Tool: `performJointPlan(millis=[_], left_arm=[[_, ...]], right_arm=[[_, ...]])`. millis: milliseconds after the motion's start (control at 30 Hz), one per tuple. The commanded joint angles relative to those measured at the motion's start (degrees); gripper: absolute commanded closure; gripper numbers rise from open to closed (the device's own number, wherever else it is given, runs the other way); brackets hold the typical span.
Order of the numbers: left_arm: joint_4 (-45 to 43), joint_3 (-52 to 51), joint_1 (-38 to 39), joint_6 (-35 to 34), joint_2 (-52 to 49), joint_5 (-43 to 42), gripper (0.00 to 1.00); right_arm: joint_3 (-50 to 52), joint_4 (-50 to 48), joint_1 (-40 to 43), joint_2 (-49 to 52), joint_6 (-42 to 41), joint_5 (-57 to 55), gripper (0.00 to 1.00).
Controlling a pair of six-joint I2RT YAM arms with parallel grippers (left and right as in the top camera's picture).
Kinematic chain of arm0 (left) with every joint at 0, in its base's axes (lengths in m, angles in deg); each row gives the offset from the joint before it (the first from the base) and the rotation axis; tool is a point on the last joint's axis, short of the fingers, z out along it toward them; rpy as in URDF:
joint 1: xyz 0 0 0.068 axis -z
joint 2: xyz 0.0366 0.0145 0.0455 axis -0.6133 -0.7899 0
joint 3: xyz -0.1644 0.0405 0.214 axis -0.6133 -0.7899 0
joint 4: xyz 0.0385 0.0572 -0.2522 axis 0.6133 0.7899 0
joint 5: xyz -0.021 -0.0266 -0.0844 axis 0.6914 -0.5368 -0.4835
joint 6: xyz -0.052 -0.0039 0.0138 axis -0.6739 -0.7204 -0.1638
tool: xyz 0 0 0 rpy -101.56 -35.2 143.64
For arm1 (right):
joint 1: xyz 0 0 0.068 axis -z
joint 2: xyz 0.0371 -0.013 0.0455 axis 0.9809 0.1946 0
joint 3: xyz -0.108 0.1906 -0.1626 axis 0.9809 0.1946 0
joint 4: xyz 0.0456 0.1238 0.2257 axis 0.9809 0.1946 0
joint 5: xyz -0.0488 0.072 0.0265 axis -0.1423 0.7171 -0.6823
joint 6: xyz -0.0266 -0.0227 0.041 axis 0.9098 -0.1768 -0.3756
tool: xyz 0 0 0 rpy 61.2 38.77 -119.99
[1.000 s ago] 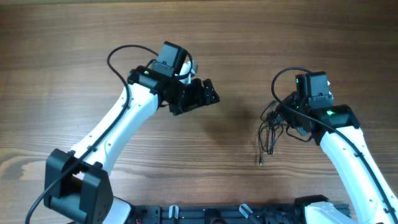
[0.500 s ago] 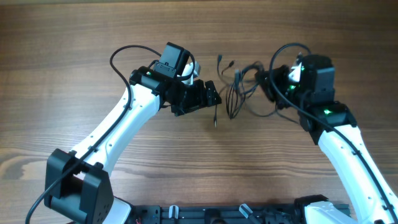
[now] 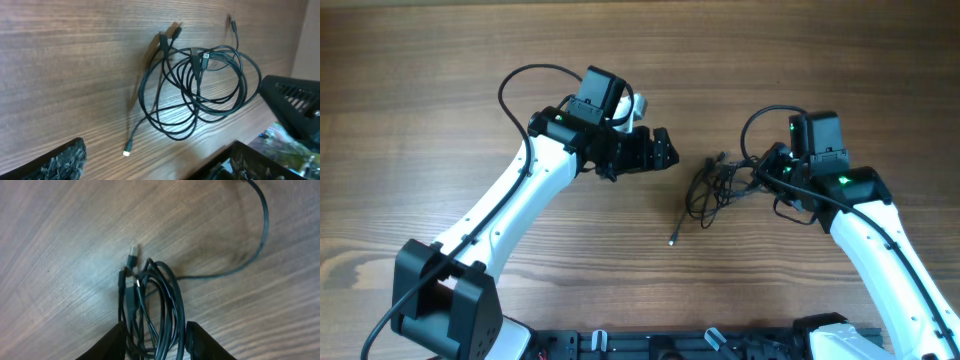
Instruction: Untangle cables
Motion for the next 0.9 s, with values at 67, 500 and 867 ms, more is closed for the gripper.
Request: performJointPlan(millis=[67,500,867], left_arm=[[-0.26,0.46,0.07,3.37,0.11,3.19,0.06],[0.85,0.46,0.07,3.37,0.11,3.19,0.06],[1.29,0.46,0.98,4.66,0.11,-0.33,0.06]], right_arm=[[-0.55,-9.77,0.09,0.52,5.95,14.16,0.59],[-0.55,-11.63,0.09,0.52,5.55,14.21,0.53],[-0.55,8.90,0.13,0.52,-2.16,-7.85,0.51]])
